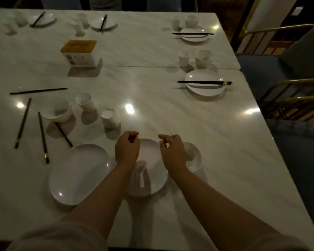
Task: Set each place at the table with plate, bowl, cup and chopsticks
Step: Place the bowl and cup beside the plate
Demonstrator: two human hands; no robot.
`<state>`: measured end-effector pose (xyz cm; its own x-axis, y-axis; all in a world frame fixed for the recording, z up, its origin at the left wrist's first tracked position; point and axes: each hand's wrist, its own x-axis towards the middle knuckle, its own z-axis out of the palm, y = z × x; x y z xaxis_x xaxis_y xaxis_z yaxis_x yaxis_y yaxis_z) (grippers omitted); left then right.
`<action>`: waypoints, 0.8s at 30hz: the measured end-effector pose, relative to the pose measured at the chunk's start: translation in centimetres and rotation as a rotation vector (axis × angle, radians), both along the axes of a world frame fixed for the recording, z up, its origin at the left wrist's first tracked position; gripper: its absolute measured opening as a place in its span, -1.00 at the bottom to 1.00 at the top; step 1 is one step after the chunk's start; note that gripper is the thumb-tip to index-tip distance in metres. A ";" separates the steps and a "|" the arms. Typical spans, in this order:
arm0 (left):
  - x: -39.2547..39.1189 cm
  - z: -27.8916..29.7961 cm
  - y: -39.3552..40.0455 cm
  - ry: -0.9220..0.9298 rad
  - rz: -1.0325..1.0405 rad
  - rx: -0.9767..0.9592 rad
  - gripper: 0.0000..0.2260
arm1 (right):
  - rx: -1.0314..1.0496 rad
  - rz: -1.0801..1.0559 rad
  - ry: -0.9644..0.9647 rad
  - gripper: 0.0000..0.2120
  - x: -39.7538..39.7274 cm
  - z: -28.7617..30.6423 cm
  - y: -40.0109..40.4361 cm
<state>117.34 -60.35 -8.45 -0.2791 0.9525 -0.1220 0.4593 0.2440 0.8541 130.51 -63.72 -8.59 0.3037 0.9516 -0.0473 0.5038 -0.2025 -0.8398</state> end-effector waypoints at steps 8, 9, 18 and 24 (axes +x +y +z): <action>-6.5 0.0 7.8 0.279 0.104 0.076 -0.46 | 0.001 0.128 0.057 -0.77 -5.8 -1.4 7.3; -7.0 -0.1 8.9 0.258 0.084 0.056 -0.43 | -0.001 0.129 0.064 -0.77 -6.3 -1.6 8.1; -9.5 -2.3 13.3 0.133 -0.064 -0.020 -0.60 | -0.075 0.177 0.081 -0.60 -7.9 -2.7 12.2; -7.1 -0.6 13.0 -0.379 -0.041 -0.081 -0.67 | -0.152 0.166 0.384 -0.15 -6.6 -1.7 12.7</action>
